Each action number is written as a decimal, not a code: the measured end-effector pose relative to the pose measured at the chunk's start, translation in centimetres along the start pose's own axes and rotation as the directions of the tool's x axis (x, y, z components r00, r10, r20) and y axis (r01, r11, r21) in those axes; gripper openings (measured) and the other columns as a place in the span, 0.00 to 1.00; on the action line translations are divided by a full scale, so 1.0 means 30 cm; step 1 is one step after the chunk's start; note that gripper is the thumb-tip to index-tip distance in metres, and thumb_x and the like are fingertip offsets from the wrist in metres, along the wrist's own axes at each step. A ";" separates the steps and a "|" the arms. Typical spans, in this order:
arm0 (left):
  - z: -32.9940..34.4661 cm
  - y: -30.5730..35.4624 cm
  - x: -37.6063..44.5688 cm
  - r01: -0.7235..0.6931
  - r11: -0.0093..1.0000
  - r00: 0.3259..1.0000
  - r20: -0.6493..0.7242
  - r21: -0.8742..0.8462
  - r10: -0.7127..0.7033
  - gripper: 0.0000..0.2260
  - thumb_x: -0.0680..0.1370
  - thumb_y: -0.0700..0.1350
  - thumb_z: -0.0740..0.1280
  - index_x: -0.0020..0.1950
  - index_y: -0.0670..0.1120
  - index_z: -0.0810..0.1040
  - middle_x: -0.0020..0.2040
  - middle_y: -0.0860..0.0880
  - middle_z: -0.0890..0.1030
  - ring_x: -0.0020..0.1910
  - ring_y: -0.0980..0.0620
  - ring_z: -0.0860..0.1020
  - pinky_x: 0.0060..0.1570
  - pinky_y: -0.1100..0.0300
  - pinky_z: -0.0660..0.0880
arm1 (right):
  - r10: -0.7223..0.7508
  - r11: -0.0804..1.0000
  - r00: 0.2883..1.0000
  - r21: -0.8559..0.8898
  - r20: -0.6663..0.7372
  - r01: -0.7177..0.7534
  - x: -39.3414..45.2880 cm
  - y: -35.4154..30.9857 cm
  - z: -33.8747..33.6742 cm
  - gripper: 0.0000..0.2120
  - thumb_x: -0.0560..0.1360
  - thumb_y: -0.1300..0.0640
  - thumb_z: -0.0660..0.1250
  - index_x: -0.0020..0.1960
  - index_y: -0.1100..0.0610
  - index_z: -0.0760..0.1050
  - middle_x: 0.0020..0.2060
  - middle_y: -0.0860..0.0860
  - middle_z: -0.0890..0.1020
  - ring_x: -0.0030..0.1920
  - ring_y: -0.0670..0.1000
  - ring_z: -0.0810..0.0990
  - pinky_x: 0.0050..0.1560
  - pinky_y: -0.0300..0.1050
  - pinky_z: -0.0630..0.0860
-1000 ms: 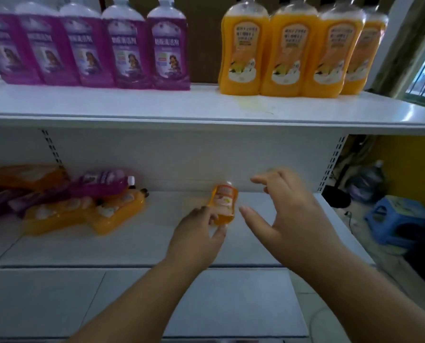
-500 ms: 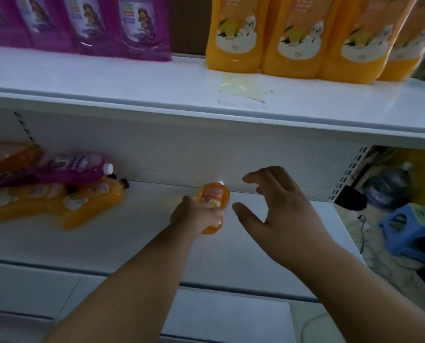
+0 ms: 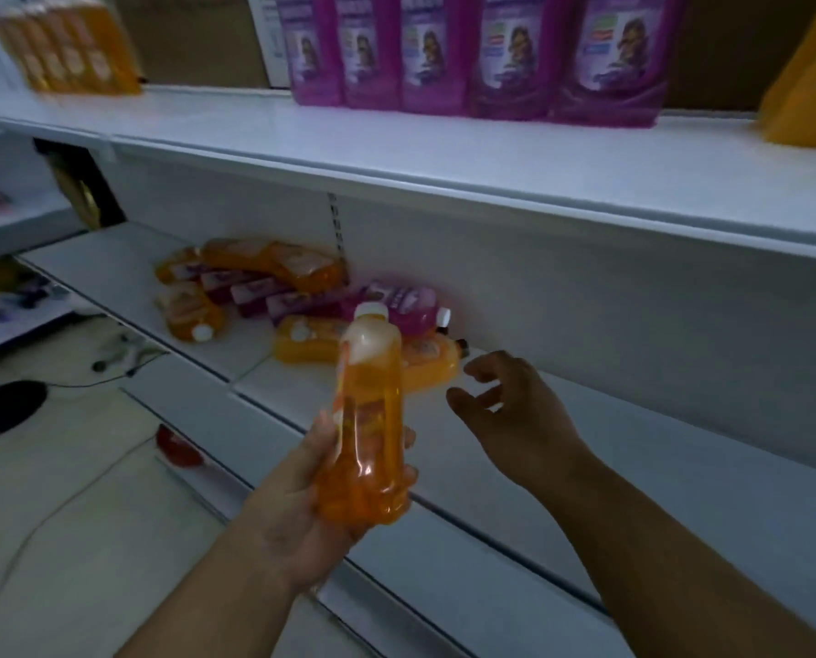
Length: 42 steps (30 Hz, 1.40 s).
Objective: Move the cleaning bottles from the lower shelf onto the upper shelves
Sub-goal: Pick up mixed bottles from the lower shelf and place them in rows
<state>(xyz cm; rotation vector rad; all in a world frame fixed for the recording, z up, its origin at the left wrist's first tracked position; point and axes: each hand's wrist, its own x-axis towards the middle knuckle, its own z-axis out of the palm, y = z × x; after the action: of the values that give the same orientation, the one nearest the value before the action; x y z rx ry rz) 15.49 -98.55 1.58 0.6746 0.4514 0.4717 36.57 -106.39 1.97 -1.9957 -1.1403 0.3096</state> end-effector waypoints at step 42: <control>-0.470 0.586 0.242 0.009 0.936 0.986 0.154 0.352 -0.067 0.42 0.53 0.61 0.84 0.63 0.46 0.81 0.53 0.42 0.85 0.49 0.43 0.84 0.43 0.51 0.81 | 0.426 0.764 0.787 0.643 -0.447 -0.048 0.394 -0.303 0.584 0.24 0.76 0.64 0.66 0.68 0.45 0.71 0.55 0.49 0.81 0.55 0.50 0.81 0.54 0.53 0.81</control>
<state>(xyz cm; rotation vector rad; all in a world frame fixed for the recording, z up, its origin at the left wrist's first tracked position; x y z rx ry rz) 9.11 -75.74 1.98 1.0405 0.3953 0.2966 27.97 -85.21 -0.71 -1.4838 -0.3055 0.1537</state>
